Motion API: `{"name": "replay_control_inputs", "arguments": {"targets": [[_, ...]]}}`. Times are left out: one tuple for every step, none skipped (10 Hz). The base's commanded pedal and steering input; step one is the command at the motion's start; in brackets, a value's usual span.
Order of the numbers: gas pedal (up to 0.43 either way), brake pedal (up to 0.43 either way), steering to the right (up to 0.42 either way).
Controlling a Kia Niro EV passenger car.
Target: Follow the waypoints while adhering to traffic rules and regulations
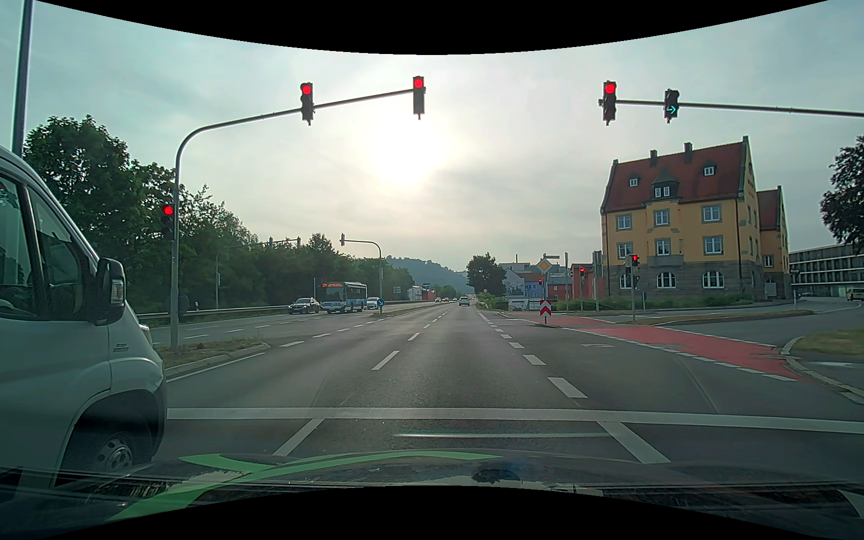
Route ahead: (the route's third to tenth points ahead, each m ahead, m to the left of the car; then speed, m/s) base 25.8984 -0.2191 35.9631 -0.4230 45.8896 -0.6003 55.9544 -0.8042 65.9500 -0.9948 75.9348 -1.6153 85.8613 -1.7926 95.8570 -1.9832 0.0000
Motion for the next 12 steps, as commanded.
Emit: {"name": "replay_control_inputs", "arguments": {"targets": [[0.000,0.299,-0.014],[0.000,0.299,-0.014],[0.000,0.299,-0.014],[0.000,0.299,-0.014],[0.000,0.299,-0.014],[0.000,0.299,-0.014],[0.000,0.299,-0.014],[0.000,0.299,-0.014],[0.000,0.299,-0.014],[0.000,0.299,-0.014],[0.000,0.299,-0.014],[0.000,0.299,-0.014]]}}
